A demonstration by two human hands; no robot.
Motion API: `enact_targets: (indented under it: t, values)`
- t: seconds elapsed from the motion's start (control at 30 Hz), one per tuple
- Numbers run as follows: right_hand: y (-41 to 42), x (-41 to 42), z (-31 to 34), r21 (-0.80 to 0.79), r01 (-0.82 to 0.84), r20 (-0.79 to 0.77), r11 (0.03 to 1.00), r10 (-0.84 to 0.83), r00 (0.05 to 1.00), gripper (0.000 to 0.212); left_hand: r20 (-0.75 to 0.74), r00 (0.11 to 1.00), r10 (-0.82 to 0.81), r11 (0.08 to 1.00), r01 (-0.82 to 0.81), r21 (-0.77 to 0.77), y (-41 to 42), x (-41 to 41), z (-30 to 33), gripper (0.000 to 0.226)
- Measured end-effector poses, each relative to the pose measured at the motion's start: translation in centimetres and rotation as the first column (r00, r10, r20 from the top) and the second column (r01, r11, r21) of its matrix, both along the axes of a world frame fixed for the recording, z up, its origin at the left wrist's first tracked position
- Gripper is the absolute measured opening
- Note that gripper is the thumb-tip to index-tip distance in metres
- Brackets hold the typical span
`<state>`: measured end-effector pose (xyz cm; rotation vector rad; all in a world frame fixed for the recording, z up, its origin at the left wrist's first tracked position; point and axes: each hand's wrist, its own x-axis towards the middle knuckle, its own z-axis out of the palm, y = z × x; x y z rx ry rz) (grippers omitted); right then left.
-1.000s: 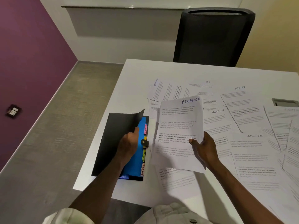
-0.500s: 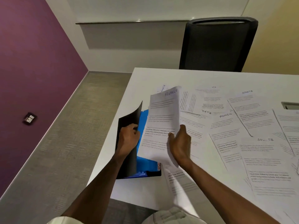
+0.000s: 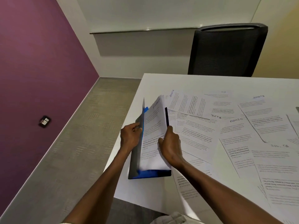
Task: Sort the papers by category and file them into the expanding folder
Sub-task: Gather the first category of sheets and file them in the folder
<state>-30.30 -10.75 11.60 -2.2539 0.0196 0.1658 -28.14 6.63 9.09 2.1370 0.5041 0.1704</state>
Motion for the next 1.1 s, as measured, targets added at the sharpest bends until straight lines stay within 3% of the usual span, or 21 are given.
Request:
enact_targets:
  t: [0.1, 0.23, 0.4, 0.57, 0.63, 0.77, 0.8, 0.87, 1.0, 1.1]
  values:
    - [1.7, 0.4, -0.1, 0.025, -0.035, -0.029, 0.999, 0.036, 0.999, 0.023, 0.009, 1.000, -0.014, 1.000, 0.014, -0.017, 0.3, -0.3, 0.7, 0.027]
    - [3.4, 0.5, -0.5, 0.045, -0.141, -0.131, 0.989, 0.146, 0.981, 0.042, 0.009, 1.000, -0.006, 1.000, 0.007, -0.022, 0.6, -0.5, 1.2, 0.030]
    - [3.3, 0.1, -1.4, -0.049, -0.272, -0.141, 0.961, 0.263, 0.954, 0.030, 0.009, 1.000, 0.006, 1.000, -0.006, -0.014, 1.1, -0.6, 1.2, 0.029]
    - [2.8, 0.4, -1.9, -0.032, -0.327, -0.145, 0.945, 0.319, 0.937, 0.019, -0.006, 1.000, -0.001, 0.999, 0.001, -0.033, 0.9, -0.8, 1.2, 0.029]
    - [2.8, 0.4, -1.8, 0.018, -0.336, -0.169, 0.942, 0.334, 0.927, 0.028, -0.009, 1.000, -0.011, 1.000, 0.010, -0.027, 0.7, -0.9, 1.2, 0.029]
    - [3.2, 0.1, -1.9, 0.109, -0.324, -0.183, 0.940, 0.339, 0.923, 0.012, -0.038, 0.999, -0.001, 1.000, 0.002, 0.022, -0.1, -1.0, 1.1, 0.026]
    - [3.5, -0.1, -1.9, 0.120, -0.323, -0.173, 0.939, 0.340, 0.924, 0.024, -0.041, 0.999, -0.006, 0.999, 0.008, 0.034, -0.3, -1.0, 1.1, 0.026]
    - [3.8, -0.4, -2.0, 0.101, -0.321, -0.142, 0.942, 0.332, 0.932, 0.032, -0.054, 0.998, -0.023, 0.998, 0.026, 0.055, -1.0, -1.0, 1.2, 0.025]
    - [3.9, -1.1, -2.5, 0.091, -0.306, -0.094, 0.948, 0.314, 0.945, 0.022, -0.133, 0.989, -0.071, 0.993, 0.082, 0.080, -1.8, -0.7, 1.5, 0.037]
    - [3.7, -1.6, -2.9, 0.119, -0.350, -0.086, 0.929, 0.361, 0.929, 0.016, -0.179, 0.976, -0.126, 0.964, 0.162, 0.209, -2.0, -0.6, 1.5, 0.014]
